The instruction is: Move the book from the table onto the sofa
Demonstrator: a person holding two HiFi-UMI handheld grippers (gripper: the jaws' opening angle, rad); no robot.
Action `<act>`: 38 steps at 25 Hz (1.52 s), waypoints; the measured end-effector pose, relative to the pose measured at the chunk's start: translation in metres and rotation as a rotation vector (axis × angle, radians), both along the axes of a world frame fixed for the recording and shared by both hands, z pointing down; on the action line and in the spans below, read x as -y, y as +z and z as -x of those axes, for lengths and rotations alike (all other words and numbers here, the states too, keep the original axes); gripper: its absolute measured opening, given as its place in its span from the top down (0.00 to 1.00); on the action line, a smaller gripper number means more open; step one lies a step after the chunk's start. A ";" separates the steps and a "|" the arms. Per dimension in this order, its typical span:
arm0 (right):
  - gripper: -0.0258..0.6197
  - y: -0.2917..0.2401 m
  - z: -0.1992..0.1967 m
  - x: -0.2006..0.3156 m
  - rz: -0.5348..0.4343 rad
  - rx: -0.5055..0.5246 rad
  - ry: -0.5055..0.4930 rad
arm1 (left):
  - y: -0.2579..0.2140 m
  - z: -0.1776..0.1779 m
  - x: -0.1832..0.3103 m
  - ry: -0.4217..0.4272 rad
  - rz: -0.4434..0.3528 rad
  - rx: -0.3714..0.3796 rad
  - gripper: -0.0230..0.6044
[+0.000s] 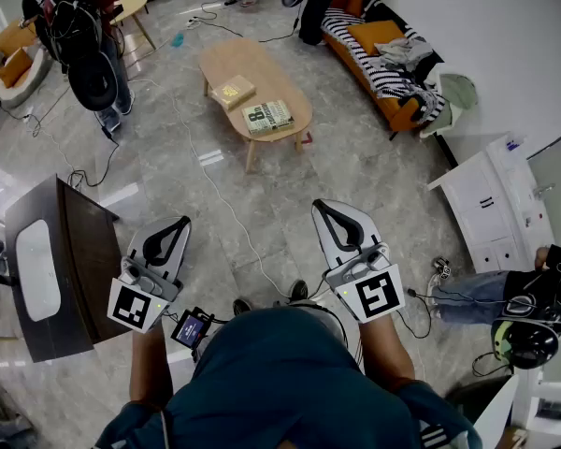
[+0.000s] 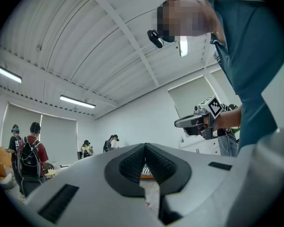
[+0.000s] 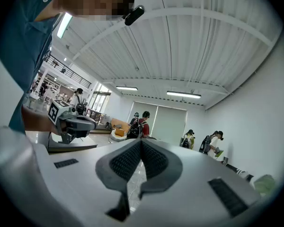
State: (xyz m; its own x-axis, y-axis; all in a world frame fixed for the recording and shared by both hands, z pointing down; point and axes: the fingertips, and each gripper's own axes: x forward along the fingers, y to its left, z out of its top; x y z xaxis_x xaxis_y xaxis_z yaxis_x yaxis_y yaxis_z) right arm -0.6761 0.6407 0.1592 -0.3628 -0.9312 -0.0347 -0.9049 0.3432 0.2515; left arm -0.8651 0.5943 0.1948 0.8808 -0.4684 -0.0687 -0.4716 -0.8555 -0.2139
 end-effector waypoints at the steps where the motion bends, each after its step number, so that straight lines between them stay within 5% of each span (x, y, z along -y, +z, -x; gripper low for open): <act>1: 0.94 0.000 -0.001 0.000 -0.002 -0.004 0.000 | 0.000 0.000 0.001 -0.001 0.002 0.000 0.96; 14: 0.94 0.005 -0.005 0.024 -0.014 -0.040 -0.002 | 0.008 -0.004 0.025 0.007 0.026 -0.001 0.96; 24: 0.94 0.006 -0.016 0.040 -0.005 0.046 0.005 | 0.011 -0.020 0.044 0.048 0.040 -0.016 0.96; 31: 0.94 0.017 -0.043 0.053 0.011 0.029 0.037 | 0.012 -0.041 0.062 0.061 -0.001 -0.067 0.96; 38: 0.94 0.024 -0.088 0.095 0.026 0.049 0.010 | 0.018 -0.081 0.099 0.015 0.049 -0.047 0.96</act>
